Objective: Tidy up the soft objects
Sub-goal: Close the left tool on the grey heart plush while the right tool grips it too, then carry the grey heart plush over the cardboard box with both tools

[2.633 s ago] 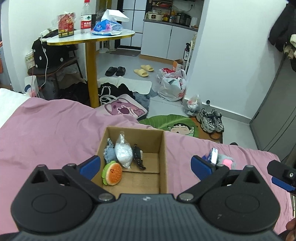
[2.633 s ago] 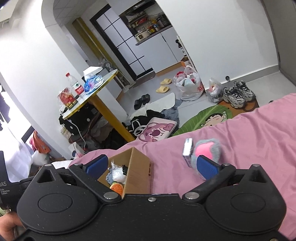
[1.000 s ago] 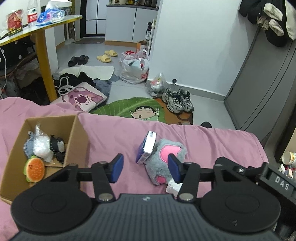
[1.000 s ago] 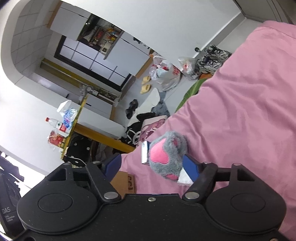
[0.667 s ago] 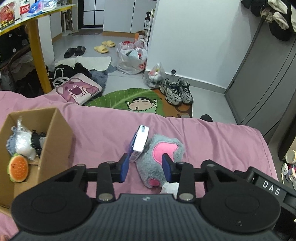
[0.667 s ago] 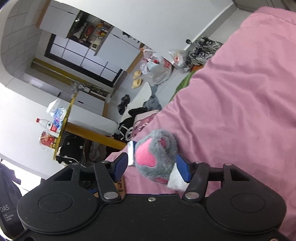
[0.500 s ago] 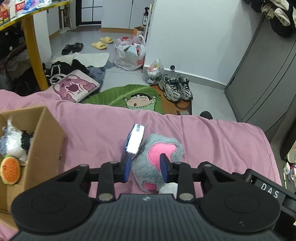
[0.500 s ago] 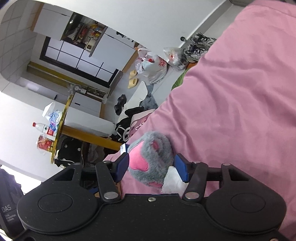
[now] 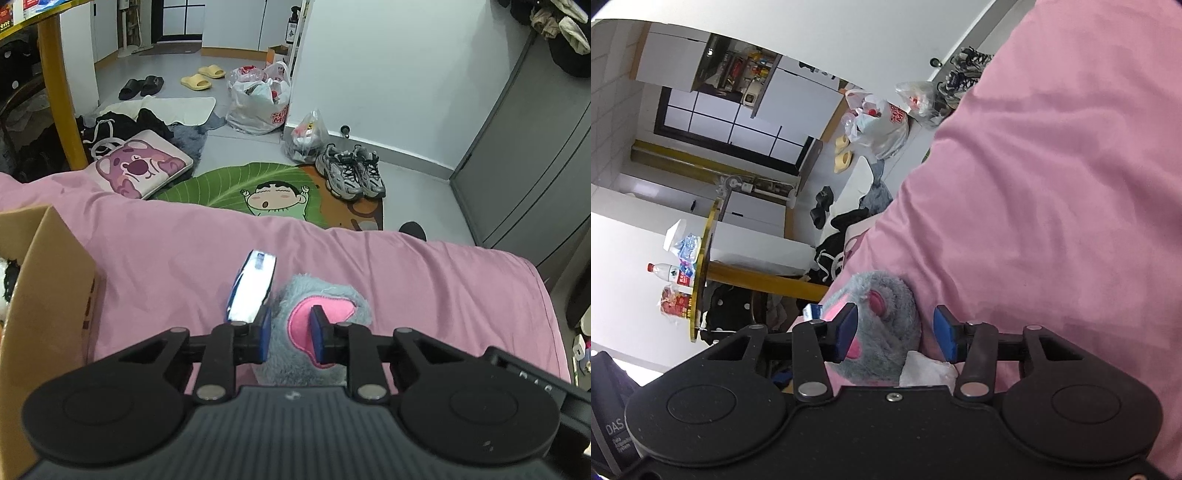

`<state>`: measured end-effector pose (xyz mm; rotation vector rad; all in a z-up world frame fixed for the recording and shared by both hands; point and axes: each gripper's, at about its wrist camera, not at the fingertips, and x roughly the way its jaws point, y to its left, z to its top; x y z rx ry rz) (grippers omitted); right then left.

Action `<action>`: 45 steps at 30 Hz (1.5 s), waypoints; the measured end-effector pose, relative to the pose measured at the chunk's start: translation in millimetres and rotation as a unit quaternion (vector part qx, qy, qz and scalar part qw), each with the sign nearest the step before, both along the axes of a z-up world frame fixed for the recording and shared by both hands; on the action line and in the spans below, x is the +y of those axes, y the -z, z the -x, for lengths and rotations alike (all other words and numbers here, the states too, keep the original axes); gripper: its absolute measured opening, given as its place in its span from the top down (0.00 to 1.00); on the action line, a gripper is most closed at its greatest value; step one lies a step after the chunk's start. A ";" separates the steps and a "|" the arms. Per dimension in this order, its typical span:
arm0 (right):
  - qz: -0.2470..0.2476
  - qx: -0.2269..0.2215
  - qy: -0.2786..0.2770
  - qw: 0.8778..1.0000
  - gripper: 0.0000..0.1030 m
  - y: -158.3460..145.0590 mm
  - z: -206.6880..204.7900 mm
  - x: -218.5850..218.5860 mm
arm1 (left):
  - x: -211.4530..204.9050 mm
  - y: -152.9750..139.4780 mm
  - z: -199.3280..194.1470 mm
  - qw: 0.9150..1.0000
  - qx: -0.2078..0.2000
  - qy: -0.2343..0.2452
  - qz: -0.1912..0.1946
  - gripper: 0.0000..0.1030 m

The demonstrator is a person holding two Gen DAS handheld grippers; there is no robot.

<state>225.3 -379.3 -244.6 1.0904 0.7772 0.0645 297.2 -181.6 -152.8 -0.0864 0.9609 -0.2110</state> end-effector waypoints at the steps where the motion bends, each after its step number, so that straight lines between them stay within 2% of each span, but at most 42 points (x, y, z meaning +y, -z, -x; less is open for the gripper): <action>1: -0.004 -0.001 0.001 1.000 0.55 1.3 -0.4 -0.4 | -0.4 -0.3 -1.2 1.000 -0.002 -0.002 0.000 0.79; 6: -0.040 -0.015 0.004 0.999 0.55 5.6 -4.4 -4.1 | -1.6 3.3 -12.7 1.000 0.015 0.010 0.018 0.78; 11: -0.030 -0.005 -0.004 1.000 0.55 9.4 -13.1 4.0 | -0.5 9.0 -14.4 1.000 0.013 0.003 0.024 0.70; 13: -0.034 -0.001 -0.006 0.999 0.55 12.3 -15.0 5.5 | 1.7 13.1 -13.6 0.999 0.018 0.000 0.035 0.60; 17: -0.073 0.004 -0.003 0.997 0.55 20.1 -14.0 3.9 | 9.4 21.0 -14.2 0.996 0.038 -0.018 0.073 0.59; 22: -0.105 0.009 0.012 0.994 0.56 28.7 -14.3 4.3 | 20.5 25.6 -14.3 0.990 0.058 -0.044 0.117 0.60; 25: -0.099 0.001 0.006 0.995 0.61 27.7 -15.2 8.1 | 22.4 23.1 -13.7 0.989 0.058 -0.052 0.122 0.69; 28: -0.109 0.002 0.007 0.994 0.73 26.5 -14.0 7.0 | 20.5 16.3 -10.3 0.990 0.052 -0.054 0.119 0.74; 30: -0.117 0.006 0.010 0.993 0.73 26.7 -10.9 5.2 | 21.3 14.0 -11.8 0.989 0.056 -0.052 0.128 0.74; 34: -0.097 -0.005 0.002 0.995 0.74 16.2 -5.1 6.3 | 16.9 6.6 -5.1 0.990 0.051 -0.044 0.123 0.75; 39: -0.097 -0.015 0.000 0.995 0.74 5.9 3.6 4.2 | 19.5 -3.2 4.3 0.988 0.053 -0.044 0.135 0.75; 45: -0.121 -0.035 0.004 0.992 0.74 -7.2 16.8 -0.1 | 24.4 -19.8 18.6 0.987 0.039 -0.040 0.148 0.75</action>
